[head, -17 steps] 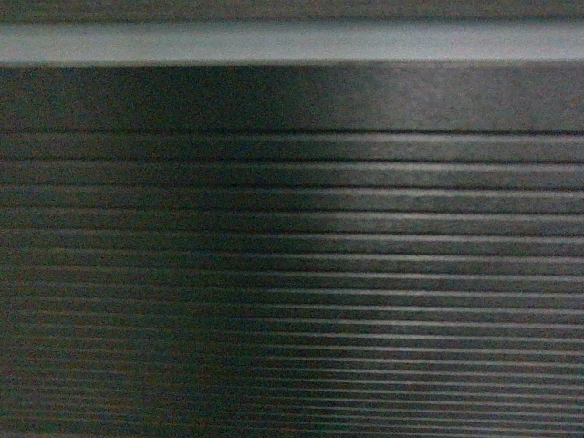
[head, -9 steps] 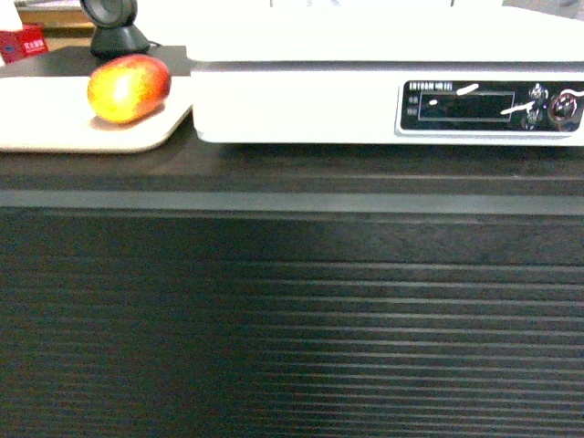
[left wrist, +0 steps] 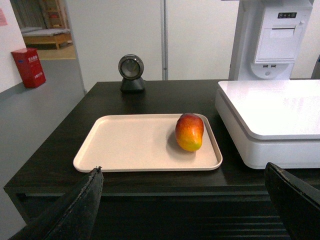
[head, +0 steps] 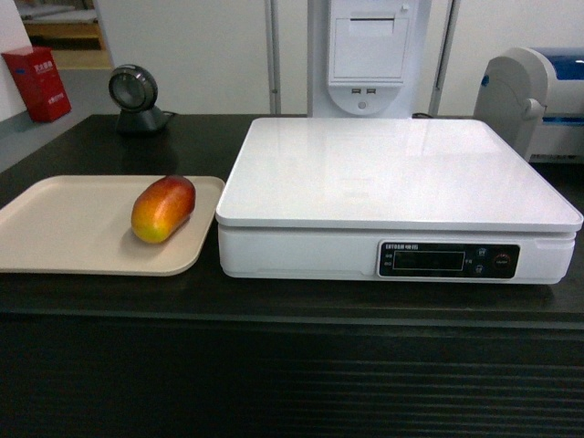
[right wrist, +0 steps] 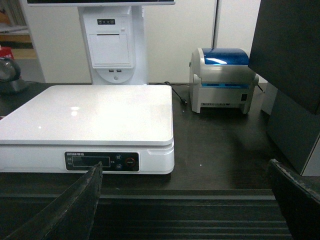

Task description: Place dark red mango on scale at checkout

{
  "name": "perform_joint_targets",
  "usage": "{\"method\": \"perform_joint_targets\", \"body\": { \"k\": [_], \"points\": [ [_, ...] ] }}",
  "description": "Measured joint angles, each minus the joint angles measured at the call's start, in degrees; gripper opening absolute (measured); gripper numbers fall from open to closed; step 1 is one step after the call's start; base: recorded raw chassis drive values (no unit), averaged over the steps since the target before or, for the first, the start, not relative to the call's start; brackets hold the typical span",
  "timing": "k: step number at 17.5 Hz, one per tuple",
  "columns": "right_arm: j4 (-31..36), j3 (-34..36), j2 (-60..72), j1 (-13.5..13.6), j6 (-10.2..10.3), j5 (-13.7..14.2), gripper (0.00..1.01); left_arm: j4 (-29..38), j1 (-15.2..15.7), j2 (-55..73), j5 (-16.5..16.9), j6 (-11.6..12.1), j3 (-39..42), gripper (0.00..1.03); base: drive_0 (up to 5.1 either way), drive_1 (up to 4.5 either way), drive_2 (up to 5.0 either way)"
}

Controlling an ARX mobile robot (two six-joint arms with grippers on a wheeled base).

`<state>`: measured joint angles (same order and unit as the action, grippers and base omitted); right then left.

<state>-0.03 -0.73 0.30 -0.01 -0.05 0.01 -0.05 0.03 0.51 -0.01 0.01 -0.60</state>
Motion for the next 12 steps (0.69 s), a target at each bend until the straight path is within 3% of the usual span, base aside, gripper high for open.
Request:
{"method": "perform_joint_targets", "body": {
  "k": [12],
  "points": [
    [-0.17,0.00,0.00,0.00,0.00,0.00,0.98,-0.13,0.00,0.02,0.00,0.00,-0.02,0.98,0.0,0.00,0.0]
  ]
}}
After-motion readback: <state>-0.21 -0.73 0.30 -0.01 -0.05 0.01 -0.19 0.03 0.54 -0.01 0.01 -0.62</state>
